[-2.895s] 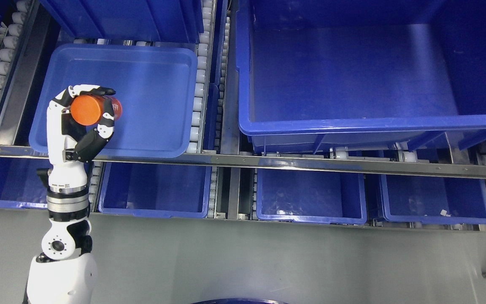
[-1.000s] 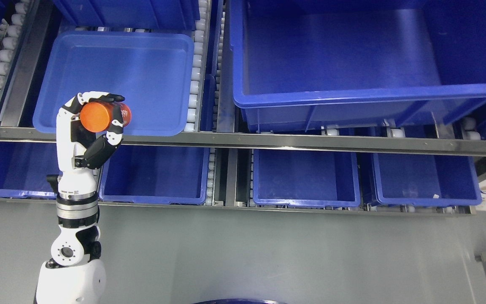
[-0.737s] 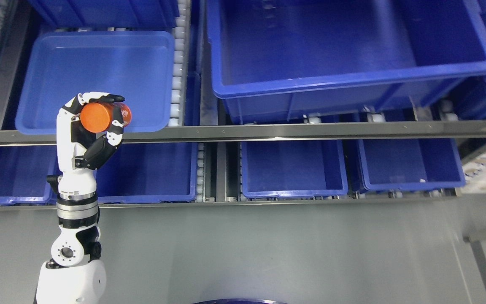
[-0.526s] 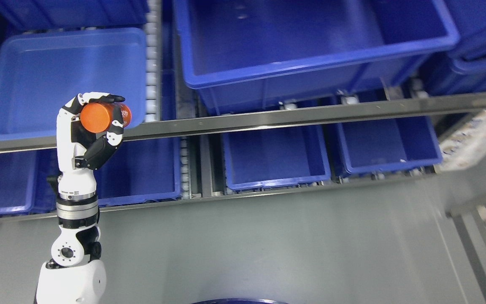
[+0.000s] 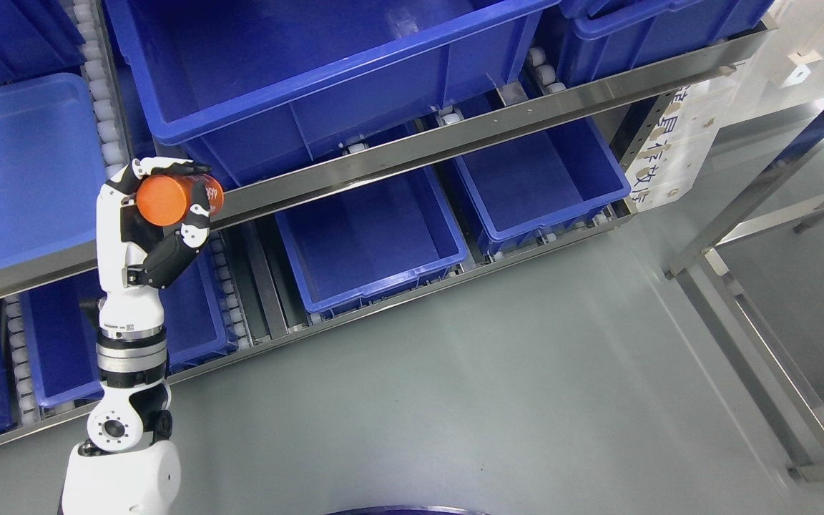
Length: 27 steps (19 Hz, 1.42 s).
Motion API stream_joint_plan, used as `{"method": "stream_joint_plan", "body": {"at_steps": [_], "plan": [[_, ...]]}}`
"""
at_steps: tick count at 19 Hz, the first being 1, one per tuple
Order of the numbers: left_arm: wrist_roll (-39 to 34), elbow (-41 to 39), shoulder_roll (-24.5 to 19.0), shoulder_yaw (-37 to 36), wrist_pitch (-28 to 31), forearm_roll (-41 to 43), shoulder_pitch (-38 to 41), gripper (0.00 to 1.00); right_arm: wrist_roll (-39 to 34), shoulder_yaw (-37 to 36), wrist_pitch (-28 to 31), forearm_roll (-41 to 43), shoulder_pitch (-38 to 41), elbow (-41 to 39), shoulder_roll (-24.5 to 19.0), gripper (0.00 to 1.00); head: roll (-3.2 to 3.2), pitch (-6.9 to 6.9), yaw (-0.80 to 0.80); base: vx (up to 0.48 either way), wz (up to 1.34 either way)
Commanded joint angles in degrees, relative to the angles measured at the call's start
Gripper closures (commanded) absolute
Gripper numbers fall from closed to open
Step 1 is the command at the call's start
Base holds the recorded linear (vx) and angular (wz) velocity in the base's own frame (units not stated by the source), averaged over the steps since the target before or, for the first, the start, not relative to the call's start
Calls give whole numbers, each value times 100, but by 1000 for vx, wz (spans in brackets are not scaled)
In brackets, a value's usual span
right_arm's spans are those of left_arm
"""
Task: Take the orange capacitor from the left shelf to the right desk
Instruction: 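Hold the cylinder in the left hand while turning toward the steel table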
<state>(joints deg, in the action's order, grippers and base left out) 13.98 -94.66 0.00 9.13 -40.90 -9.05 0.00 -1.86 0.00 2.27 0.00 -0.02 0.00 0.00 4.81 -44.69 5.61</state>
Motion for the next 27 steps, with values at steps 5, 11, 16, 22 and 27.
{"method": "stream_joint_plan", "body": {"at_steps": [5, 11, 16, 22, 27], "plan": [[0, 0, -114, -384, 3, 0, -150, 97, 1, -62, -16, 0, 82, -193, 100, 0, 0, 0, 0, 51, -146], [0, 0, -114, -737, -15, 0, -123, 97, 1, -62, -16, 0, 82, -193, 100, 0, 0, 0, 0, 49, -553], [0, 0, -105, -929, 3, 0, -124, 97, 1, -62, -16, 0, 82, -193, 100, 0, 0, 0, 0, 118, -833], [-9, 9, -100, -1509, 117, 0, -176, 97, 1, -62, -16, 0, 82, -193, 100, 0, 0, -1, 0, 170, -824], [-9, 0, -100, -1686, 354, 0, -325, 96, 1, -62, -16, 0, 82, -193, 100, 0, 0, -2, 0, 208, -616]]}}
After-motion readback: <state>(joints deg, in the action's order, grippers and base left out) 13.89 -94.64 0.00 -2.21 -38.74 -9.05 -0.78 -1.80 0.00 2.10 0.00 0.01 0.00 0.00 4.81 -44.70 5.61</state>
